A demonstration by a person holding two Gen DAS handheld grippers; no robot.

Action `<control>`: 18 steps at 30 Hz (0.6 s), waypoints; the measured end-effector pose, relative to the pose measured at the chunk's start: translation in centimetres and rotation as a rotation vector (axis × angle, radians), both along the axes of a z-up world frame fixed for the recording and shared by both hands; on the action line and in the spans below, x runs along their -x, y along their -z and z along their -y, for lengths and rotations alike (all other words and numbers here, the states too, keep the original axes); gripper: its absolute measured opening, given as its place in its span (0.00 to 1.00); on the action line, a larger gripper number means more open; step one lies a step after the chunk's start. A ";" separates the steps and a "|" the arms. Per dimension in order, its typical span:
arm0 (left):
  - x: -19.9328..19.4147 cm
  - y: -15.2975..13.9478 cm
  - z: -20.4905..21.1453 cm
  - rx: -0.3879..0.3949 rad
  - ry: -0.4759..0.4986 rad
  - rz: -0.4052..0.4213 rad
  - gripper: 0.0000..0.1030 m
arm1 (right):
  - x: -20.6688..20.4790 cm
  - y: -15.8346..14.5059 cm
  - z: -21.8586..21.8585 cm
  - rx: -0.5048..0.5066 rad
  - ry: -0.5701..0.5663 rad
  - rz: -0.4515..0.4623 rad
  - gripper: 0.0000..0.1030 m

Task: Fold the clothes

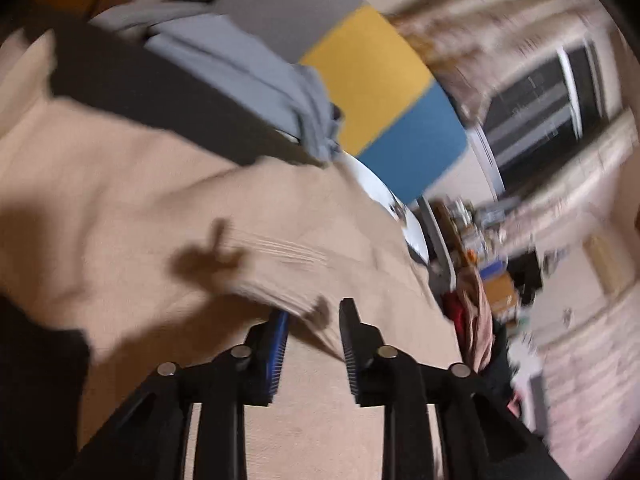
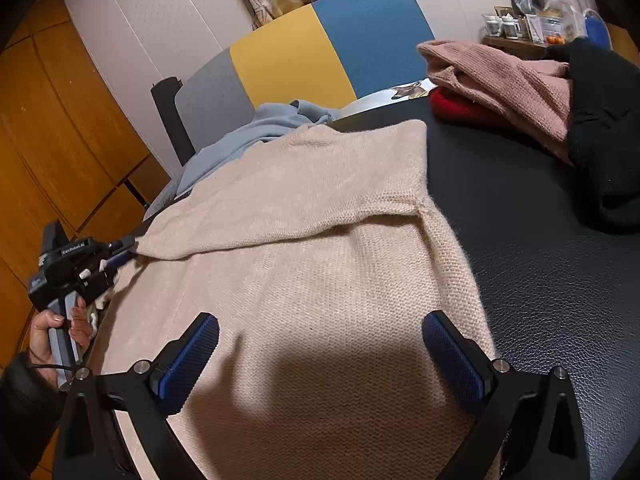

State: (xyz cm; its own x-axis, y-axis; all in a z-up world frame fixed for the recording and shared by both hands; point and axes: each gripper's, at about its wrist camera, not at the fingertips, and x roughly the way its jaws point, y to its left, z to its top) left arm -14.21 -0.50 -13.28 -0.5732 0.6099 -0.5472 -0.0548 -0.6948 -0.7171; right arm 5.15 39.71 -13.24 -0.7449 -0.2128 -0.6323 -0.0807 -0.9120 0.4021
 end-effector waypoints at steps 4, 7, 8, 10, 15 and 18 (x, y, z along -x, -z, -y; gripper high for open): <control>1.1 0.9 1.5 -0.093 -0.044 0.041 0.38 | 0.3 0.0 0.1 -0.013 0.000 0.005 1.00; 2.6 1.3 1.4 -0.116 -0.034 0.077 0.39 | 0.4 0.0 0.3 -0.032 -0.001 0.014 1.00; 2.8 1.0 1.2 -0.083 -0.034 0.063 0.27 | 0.5 0.0 0.5 -0.044 -0.001 0.020 1.00; 2.2 -0.5 0.4 0.010 -0.027 -0.029 0.05 | 0.6 -0.1 0.8 -0.067 -0.004 0.032 1.00; -0.2 -2.8 -1.6 0.222 0.056 -0.166 0.09 | 0.7 0.0 1.0 -0.087 -0.004 0.042 1.00; 0.3 -0.2 -0.7 0.280 0.072 -0.028 0.16 | 0.8 0.0 1.1 -0.098 -0.005 0.047 1.00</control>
State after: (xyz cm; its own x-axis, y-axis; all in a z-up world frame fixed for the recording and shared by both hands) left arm -14.49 0.22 -13.04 -0.5514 0.4771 -0.6843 -0.1283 -0.8590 -0.4956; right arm 4.36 38.57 -13.24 -0.7128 -0.1518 -0.6847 -0.0929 -0.9473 0.3067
